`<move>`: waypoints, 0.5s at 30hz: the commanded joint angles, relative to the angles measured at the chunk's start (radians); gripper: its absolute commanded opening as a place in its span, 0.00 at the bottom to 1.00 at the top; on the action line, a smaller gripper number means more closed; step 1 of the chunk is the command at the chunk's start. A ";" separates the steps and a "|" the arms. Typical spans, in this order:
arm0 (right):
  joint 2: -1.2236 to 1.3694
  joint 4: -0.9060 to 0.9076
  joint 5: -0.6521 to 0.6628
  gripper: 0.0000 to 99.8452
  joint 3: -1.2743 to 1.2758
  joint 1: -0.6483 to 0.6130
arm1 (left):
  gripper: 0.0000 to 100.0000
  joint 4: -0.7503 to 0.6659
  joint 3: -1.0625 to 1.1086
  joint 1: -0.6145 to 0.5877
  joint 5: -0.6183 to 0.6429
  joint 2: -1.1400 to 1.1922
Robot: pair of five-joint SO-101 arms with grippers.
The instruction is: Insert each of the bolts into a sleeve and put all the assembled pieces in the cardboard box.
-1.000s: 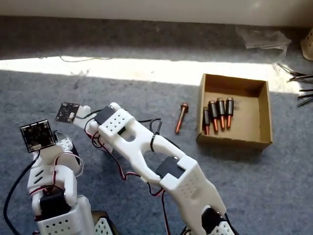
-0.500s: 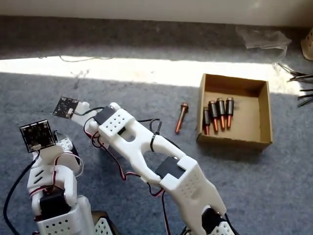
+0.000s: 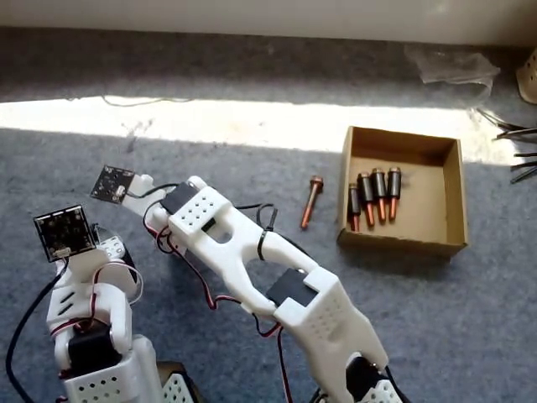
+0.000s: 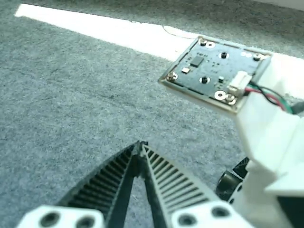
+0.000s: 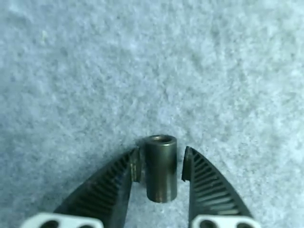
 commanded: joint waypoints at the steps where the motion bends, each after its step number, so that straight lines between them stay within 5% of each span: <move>1: -0.010 -0.018 -0.006 0.10 -0.042 -0.007 | 0.02 -0.021 -0.005 -0.013 -0.008 -0.010; 15: 0.108 0.140 -0.011 0.10 -0.200 -0.001 | 0.02 -0.021 -0.004 -0.013 -0.008 -0.010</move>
